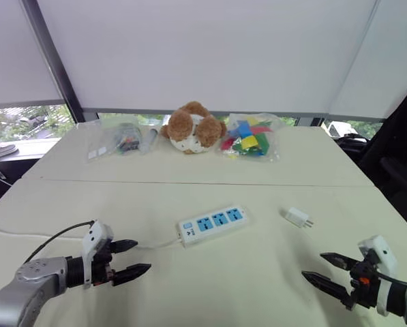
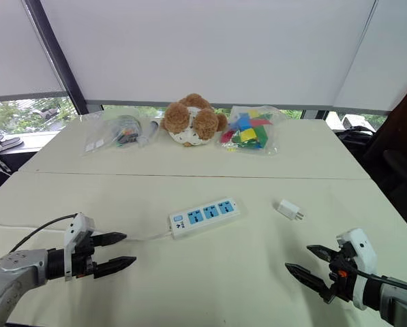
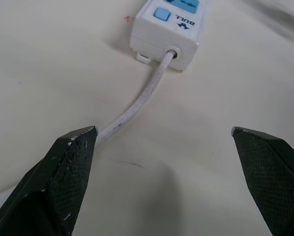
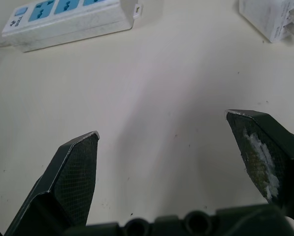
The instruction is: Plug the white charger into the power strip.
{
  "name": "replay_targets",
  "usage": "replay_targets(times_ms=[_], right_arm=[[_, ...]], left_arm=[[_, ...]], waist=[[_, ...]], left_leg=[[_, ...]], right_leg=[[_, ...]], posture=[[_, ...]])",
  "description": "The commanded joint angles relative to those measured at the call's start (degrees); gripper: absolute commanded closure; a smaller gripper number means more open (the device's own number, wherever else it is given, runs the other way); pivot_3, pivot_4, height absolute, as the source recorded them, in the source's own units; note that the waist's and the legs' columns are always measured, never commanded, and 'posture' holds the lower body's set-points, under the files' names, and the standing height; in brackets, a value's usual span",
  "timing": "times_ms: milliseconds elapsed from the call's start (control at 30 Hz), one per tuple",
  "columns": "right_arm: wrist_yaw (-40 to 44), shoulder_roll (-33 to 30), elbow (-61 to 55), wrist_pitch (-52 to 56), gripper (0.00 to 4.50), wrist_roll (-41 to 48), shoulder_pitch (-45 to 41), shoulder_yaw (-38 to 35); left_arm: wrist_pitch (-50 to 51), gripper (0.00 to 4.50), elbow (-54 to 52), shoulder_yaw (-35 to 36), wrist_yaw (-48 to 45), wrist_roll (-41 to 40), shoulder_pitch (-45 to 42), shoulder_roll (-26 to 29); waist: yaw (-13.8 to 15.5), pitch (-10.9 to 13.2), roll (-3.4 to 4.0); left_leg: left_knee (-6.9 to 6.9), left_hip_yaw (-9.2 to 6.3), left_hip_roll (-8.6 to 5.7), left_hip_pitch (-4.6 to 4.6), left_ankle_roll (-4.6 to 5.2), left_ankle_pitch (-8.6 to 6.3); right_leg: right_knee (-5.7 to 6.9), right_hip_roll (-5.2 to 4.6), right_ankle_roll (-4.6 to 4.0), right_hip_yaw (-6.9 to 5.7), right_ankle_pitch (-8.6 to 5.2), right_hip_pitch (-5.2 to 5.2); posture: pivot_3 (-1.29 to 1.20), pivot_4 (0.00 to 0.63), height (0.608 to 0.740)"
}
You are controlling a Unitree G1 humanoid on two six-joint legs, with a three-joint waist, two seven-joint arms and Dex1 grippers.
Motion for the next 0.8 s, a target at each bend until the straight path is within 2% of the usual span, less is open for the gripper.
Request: replay_targets(times_ms=[33,167,333,533,800], right_arm=[[0.4,-0.4,-0.9,1.1,0.01,2.3,-1.5,-2.1],[1.2,-3.9,-3.0,6.1,0.01,7.7,-5.6,-4.3],[0.3,-7.8,-6.6,10.2,0.01,10.7,-10.6,-2.9],[-2.4,-7.0,-9.9,12.7,0.01,12.0,-10.8,-3.1],[-4.0,-5.9,-13.6,13.1,0.01,11.8,-4.0,-5.9]], left_arm=[[-1.8,0.0,0.0,0.3,-1.1,0.2,-4.5,0.9],[-4.6,0.0,3.8,-5.5,-6.2,2.6,-14.4,0.4],[-16.0,0.0,17.6,-15.0,-13.9,10.2,-24.3,-4.4],[-27.1,0.0,32.7,-18.1,-15.8,14.3,-31.0,-13.0],[-37.5,0.0,47.9,-18.0,-11.9,19.4,-35.2,-21.4]], waist=[[0.2,0.0,-0.01],[0.9,0.0,0.01],[1.2,0.0,0.01],[1.4,0.0,-0.02],[1.2,0.0,-0.05]], left_leg=[[0.01,-0.01,0.0,0.0,0.0,0.0],[0.07,-0.03,-0.01,-0.02,-0.25,0.15],[0.08,-0.03,-0.04,-0.03,-0.25,0.15],[0.07,-0.12,-0.02,-0.13,-0.24,0.16],[0.21,-0.16,-0.03,-0.11,-0.24,0.16]], right_leg=[[0.0,0.0,0.0,0.0,0.0,0.0],[0.04,0.04,0.05,-0.01,0.04,0.03],[0.04,0.08,0.2,0.01,0.12,0.02],[0.06,0.16,0.46,-0.02,0.25,-0.04],[0.08,0.15,0.59,-0.02,0.33,0.06]], posture=[[0.0,0.15,0.739],[0.0,0.15,0.739],[0.0,0.15,0.739],[0.0,0.15,0.739],[0.0,0.15,0.739]])
